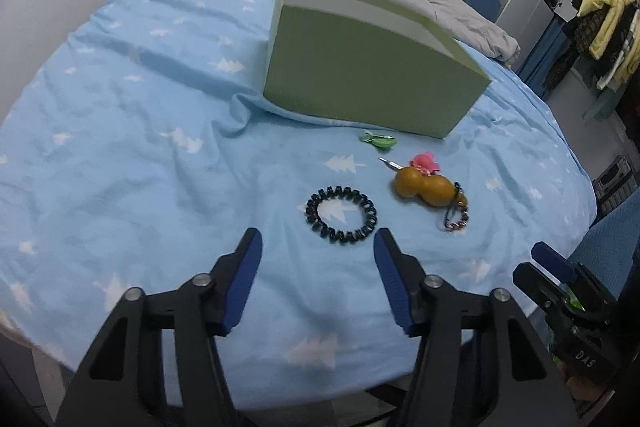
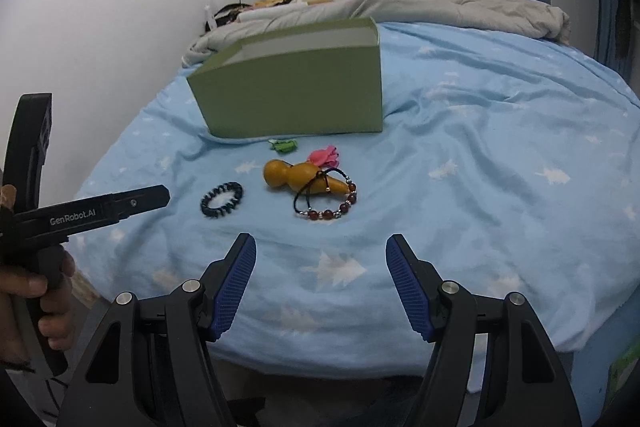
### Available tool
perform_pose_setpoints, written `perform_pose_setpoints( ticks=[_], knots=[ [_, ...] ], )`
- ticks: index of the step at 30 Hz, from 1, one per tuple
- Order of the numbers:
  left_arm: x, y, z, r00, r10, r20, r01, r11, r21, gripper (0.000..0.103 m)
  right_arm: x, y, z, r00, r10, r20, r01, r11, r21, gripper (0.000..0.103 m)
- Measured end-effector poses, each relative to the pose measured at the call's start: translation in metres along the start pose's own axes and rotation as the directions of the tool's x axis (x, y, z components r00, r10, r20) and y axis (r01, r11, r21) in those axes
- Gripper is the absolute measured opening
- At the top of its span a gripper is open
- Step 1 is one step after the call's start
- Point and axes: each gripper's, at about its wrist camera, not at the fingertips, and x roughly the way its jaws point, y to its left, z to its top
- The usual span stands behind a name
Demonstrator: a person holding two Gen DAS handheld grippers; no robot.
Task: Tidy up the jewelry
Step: 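Withdraw both tools from the box and return to the remaining jewelry, then grasp the black coiled hair tie with the left tool while the right tool grasps the red-bead bracelet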
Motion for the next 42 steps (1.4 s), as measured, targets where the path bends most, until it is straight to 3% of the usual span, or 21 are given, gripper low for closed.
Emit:
perform_pose_setpoints(
  ticks=[7,16,20,23,25,42],
  knots=[
    [0.031,0.006,0.003,1.000,-0.015,-0.025,0.015,1.000,-0.004,0.045,0.044,-0.014,0.010,0.999,-0.016,-0.043,0.018,0.999,0.042,0.037],
    [0.047,0.003,0.005,0.999,0.002,-0.040,0.000,0.999,0.051,0.030,0.076,-0.012,0.021,0.995,-0.063,-0.082,0.064,0.998,0.020,0.026],
    [0.053,0.001,0.004,0.999,0.010,-0.045,-0.007,0.998,0.065,0.028,0.082,-0.009,0.021,0.992,-0.079,-0.097,0.080,0.997,0.002,0.021],
    [0.054,0.001,0.004,0.999,0.009,-0.043,-0.006,0.998,0.063,0.022,0.083,-0.006,0.021,0.992,-0.077,-0.105,0.076,0.997,-0.007,0.010],
    [0.053,0.001,0.005,0.999,0.013,-0.040,-0.010,0.998,0.067,0.009,0.081,-0.007,0.022,0.992,-0.071,-0.102,0.071,0.997,0.003,0.005],
    [0.005,-0.009,0.012,0.998,-0.029,0.047,0.026,0.997,0.066,0.009,0.025,0.003,0.027,0.995,-0.095,-0.005,0.095,0.995,0.015,0.004]
  ],
)
